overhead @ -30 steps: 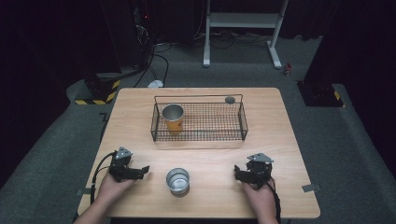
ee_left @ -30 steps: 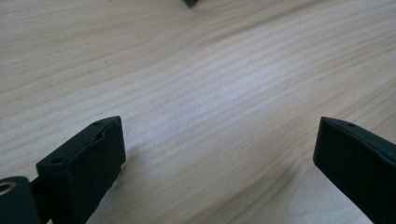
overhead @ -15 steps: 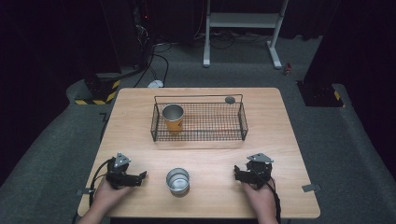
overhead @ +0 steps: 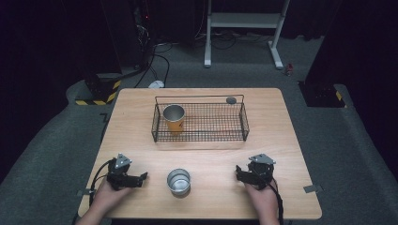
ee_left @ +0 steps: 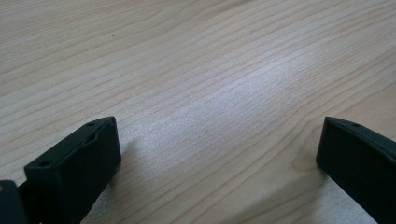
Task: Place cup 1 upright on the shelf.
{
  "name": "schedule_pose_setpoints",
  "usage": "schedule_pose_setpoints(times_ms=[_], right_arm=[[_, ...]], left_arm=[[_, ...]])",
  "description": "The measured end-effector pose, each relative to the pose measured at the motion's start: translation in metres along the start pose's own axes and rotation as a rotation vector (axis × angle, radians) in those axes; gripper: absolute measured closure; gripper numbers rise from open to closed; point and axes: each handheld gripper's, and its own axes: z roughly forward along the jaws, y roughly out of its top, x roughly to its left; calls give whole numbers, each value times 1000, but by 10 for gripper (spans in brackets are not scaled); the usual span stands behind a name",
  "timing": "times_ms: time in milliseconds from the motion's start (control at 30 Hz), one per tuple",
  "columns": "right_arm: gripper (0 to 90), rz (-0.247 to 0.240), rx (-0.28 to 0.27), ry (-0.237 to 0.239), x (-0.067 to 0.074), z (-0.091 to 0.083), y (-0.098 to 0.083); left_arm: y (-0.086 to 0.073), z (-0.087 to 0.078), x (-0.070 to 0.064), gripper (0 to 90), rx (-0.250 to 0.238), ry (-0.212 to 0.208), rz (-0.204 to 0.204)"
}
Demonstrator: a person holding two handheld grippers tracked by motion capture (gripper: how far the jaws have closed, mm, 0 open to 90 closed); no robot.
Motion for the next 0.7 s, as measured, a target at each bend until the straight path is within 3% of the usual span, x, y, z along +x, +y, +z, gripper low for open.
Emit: schedule_pose_setpoints(times_ms=[467, 700], right_arm=[[113, -60, -8, 22, 18, -3, 19], [114, -78, 4, 31, 31, 6, 35]], left_arm=[[-1, -1, 0, 4, -6, 5, -1], [-2, -2, -1, 23, -12, 9, 4]])
